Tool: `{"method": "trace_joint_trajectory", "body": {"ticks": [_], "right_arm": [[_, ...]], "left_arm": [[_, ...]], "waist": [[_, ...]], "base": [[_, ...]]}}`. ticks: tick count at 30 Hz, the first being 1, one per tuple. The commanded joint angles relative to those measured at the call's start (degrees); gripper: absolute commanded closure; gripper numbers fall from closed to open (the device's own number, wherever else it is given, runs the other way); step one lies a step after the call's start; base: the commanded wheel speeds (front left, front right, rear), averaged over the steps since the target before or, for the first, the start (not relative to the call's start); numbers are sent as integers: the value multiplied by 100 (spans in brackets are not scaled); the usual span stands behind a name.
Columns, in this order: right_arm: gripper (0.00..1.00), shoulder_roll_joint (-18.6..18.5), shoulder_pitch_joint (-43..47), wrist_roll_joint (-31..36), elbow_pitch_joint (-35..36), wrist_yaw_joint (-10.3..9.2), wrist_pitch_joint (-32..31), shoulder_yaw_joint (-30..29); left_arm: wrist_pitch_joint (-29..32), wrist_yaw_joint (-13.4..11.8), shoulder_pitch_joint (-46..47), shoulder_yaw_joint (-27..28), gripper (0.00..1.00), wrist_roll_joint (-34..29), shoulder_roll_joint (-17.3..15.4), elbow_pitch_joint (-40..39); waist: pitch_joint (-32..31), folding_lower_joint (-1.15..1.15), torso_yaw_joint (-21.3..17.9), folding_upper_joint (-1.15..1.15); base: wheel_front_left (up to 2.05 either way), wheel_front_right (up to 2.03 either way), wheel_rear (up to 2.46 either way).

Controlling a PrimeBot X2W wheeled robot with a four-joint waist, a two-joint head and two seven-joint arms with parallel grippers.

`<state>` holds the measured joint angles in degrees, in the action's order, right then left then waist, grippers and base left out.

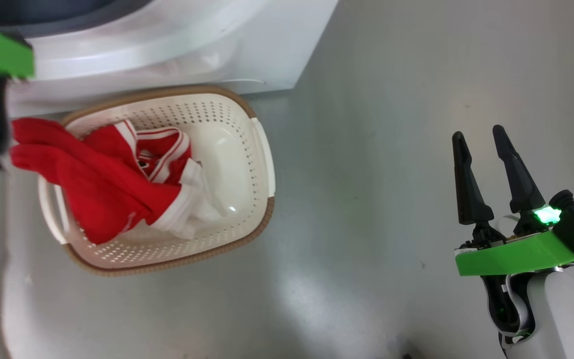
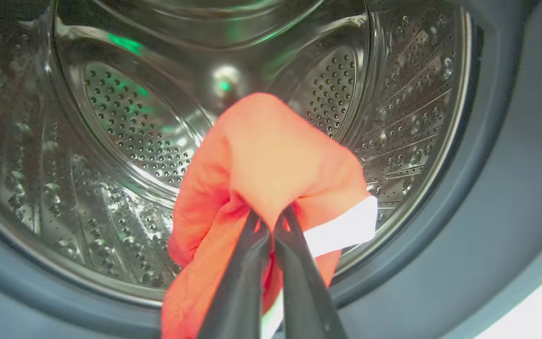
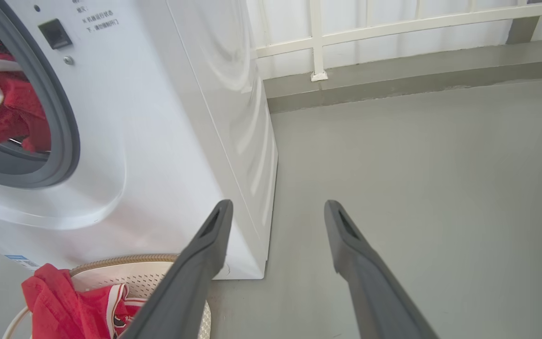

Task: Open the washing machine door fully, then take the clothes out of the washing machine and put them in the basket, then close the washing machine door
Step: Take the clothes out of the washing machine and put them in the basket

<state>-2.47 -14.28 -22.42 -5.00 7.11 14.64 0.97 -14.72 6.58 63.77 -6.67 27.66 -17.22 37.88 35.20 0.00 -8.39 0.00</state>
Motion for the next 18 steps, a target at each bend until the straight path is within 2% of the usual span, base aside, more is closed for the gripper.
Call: {"method": "trace_joint_trajectory", "body": {"ticks": [1, 9, 18], "right_arm": [[0, -41, 101, 91, 114, 37, 36, 66], [0, -41, 211, 202, 125, 37, 36, -109], [0, -41, 311, 270, 112, 37, 36, -199]], "left_arm": [[-28, 33, -334, 350, 100, -155, -89, -371], [-28, 87, -1546, 1114, 100, -735, 641, -1727], [-28, 90, -2654, 1320, 100, -847, 932, -3169]], "waist": [[-173, 0, 179, 0], [-307, 0, 428, 0], [-416, 0, 577, 0]], "base": [[0, 0, 0], [0, 0, 0], [0, 0, 0]]}}
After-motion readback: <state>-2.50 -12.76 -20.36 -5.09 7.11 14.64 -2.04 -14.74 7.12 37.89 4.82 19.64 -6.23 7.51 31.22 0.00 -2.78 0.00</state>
